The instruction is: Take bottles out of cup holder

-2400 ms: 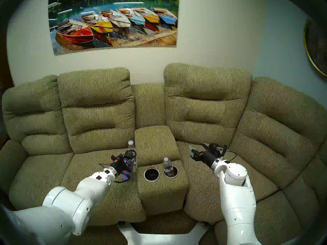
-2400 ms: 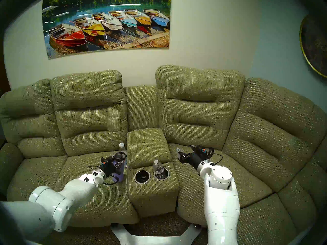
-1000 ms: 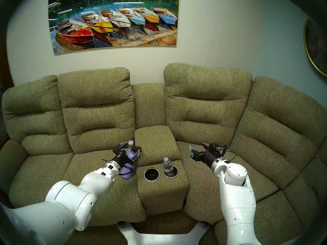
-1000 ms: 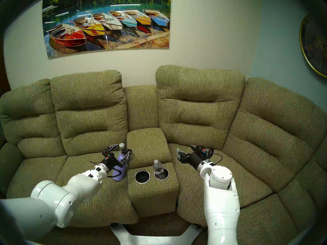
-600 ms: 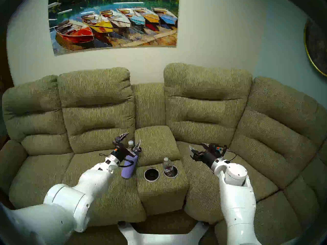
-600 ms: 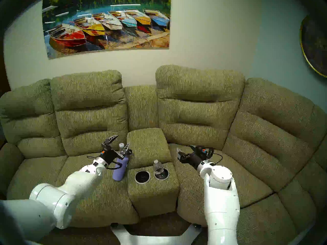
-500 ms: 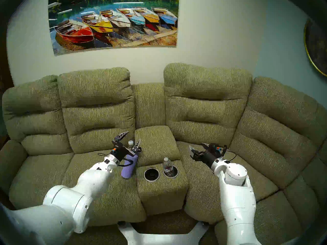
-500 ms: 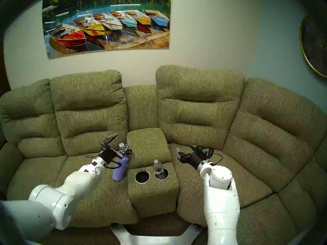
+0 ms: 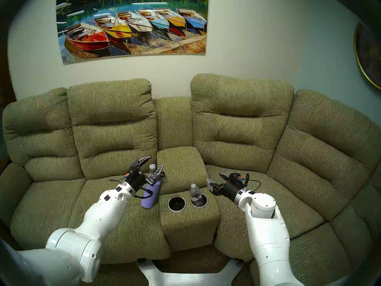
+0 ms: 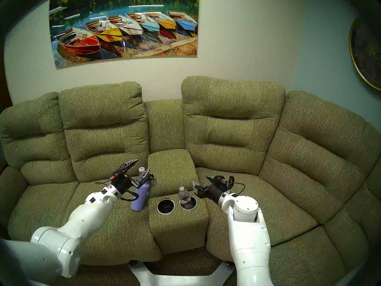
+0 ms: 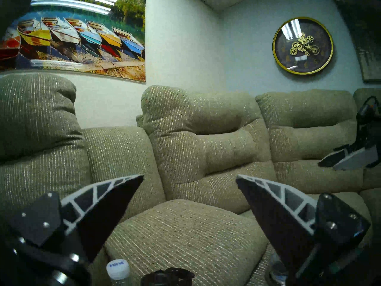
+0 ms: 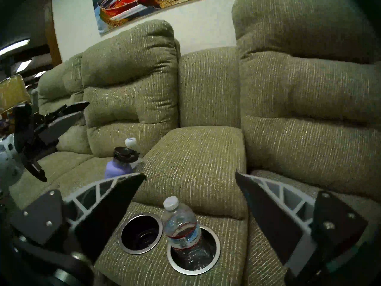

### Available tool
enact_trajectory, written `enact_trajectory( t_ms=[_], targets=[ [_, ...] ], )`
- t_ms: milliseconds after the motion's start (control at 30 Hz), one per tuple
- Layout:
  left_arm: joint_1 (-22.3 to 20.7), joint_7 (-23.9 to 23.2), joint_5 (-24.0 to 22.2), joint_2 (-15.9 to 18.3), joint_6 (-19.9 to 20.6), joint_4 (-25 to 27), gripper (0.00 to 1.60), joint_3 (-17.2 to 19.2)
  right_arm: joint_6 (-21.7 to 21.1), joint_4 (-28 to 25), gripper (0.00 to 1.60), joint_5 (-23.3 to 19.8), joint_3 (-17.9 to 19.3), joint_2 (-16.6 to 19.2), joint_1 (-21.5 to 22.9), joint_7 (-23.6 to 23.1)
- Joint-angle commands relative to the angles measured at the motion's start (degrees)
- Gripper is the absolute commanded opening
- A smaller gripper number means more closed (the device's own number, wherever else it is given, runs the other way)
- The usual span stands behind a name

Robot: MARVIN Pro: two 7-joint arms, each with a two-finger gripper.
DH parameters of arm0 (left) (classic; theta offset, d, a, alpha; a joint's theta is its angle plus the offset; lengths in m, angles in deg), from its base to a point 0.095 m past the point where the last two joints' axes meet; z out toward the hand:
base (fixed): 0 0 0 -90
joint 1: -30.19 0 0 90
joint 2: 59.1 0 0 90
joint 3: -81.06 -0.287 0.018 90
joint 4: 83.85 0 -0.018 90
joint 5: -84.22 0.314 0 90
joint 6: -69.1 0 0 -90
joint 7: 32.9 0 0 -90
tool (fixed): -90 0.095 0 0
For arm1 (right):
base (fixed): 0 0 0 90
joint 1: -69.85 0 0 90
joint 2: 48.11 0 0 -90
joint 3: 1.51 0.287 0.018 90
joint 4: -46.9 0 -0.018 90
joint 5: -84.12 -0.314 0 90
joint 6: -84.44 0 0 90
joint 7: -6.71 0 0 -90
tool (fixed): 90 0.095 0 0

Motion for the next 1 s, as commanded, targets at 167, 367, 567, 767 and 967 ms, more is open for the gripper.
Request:
enact_trajectory(
  t_ms=[167, 367, 567, 767, 967],
  targets=[
    [4.12, -1.59, -2.51, 1.63, 5.64, 8.20, 1.60, 1.57, 4.10, 11.10, 1.60, 1.46, -3.33, -1.16, 6.34, 6.20],
    [5.01, -1.19, -2.36, 1.90, 6.39, 9.73, 1.60, 2.06, 5.63, 15.45, 1.60, 2.51, -2.55, -1.81, 8.90, 8.17],
    [5.78, -0.81, -2.10, 2.06, 7.35, 10.97, 1.60, 2.26, 6.62, 19.36, 1.60, 2.25, -1.51, -1.40, 11.06, 9.05],
    [6.27, -0.02, -1.84, 2.04, 7.84, 12.08, 1.60, 2.23, 8.40, 21.45, 1.60, 1.71, -0.92, -1.62, 11.93, 8.95],
    [6.61, 0.96, -1.71, 1.91, 7.71, 12.78, 1.60, 2.29, 9.54, 19.66, 1.60, 0.43, 0.44, -2.15, 11.27, 8.89]
  ],
)
